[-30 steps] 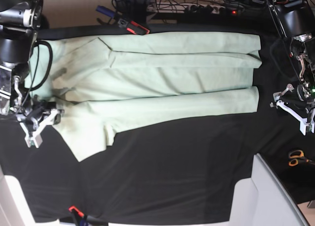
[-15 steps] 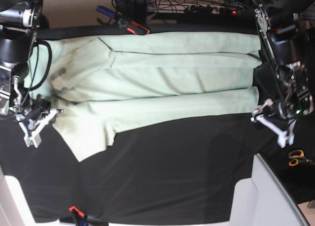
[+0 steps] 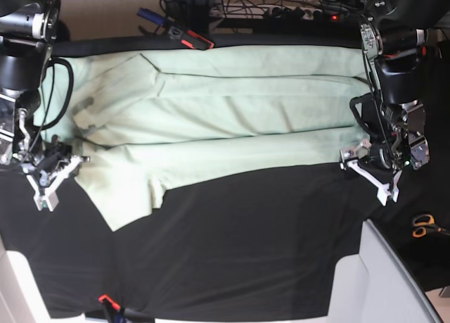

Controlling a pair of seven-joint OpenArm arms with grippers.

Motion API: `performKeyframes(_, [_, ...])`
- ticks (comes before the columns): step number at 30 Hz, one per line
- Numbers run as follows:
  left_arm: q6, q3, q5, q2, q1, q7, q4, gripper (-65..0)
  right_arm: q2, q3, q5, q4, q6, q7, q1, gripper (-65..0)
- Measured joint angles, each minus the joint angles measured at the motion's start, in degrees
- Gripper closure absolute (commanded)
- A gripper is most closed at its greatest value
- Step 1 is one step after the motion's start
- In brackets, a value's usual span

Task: Fold the T-shirt properly
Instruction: 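Grasp the shirt edge with both grippers and pull it toward the arms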

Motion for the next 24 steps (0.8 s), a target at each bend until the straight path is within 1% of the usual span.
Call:
performKeyframes(3, [0.0, -0.1, 0.2, 0.3, 0.6, -0.3, 0.0, -53.4, -0.2, 0.0, 0.0, 0.0, 0.0, 0.0, 0.0, 0.0])
performKeyframes(5, [0.9, -0.1, 0.3, 1.0, 0.4, -0.4, 0.0, -53.4, -0.3, 0.0, 0.0, 0.0, 0.0, 0.0, 0.0, 0.0])
performKeyframes(9, [0.8, 0.5, 0.4, 1.5, 1.2, -1.7, 0.5, -53.4, -0.3, 0.0, 0.0, 0.0, 0.0, 0.0, 0.0, 0.0])
performKeyframes(12, [0.9, 0.3, 1.1, 1.8, 1.2, -1.5, 0.6, -52.9, -0.2, 0.0, 0.0, 0.0, 0.0, 0.0, 0.0, 0.0])
performKeyframes(13, [0.9, 0.3, 1.1, 1.8, 1.2, -1.6, 0.6, -50.6, -0.2, 0.0, 0.0, 0.0, 0.1, 0.0, 0.0, 0.0])
performKeyframes(14, [0.9, 0.3, 1.2, 1.9, 1.2, -1.8, 0.6, -46.4, -0.2, 0.0, 0.0, 0.0, 0.0, 0.0, 0.0, 0.0])
performKeyframes(16, [1.0, 0.3, 1.7, 1.9, 1.2, -1.9, 0.4, -35.8, -0.1, 0.0, 0.0, 0.0, 0.0, 0.0, 0.0, 0.0])
performKeyframes(17, [1.0, 0.3, 1.5, 1.9, 1.2, -2.8, 0.4, -29.6, -0.1, 0.0, 0.0, 0.0, 0.0, 0.0, 0.0, 0.0])
performKeyframes(19, [0.9, 0.3, 1.5, 1.9, 1.6, -4.6, 0.2, -20.2, -0.1, 0.0, 0.0, 0.0, 0.1, 0.0, 0.0, 0.0])
performKeyframes(22, [0.9, 0.3, 0.4, 1.9, 1.3, -5.4, -1.4, -8.2, -0.1, 0.0, 0.0, 0.0, 0.0, 0.0, 0.0, 0.0])
performKeyframes(24, [0.6, 0.3, 0.2, 1.9, 1.0, -7.0, -2.5, -1.5, -0.1, 0.0, 0.0, 0.0, 0.0, 0.0, 0.0, 0.0])
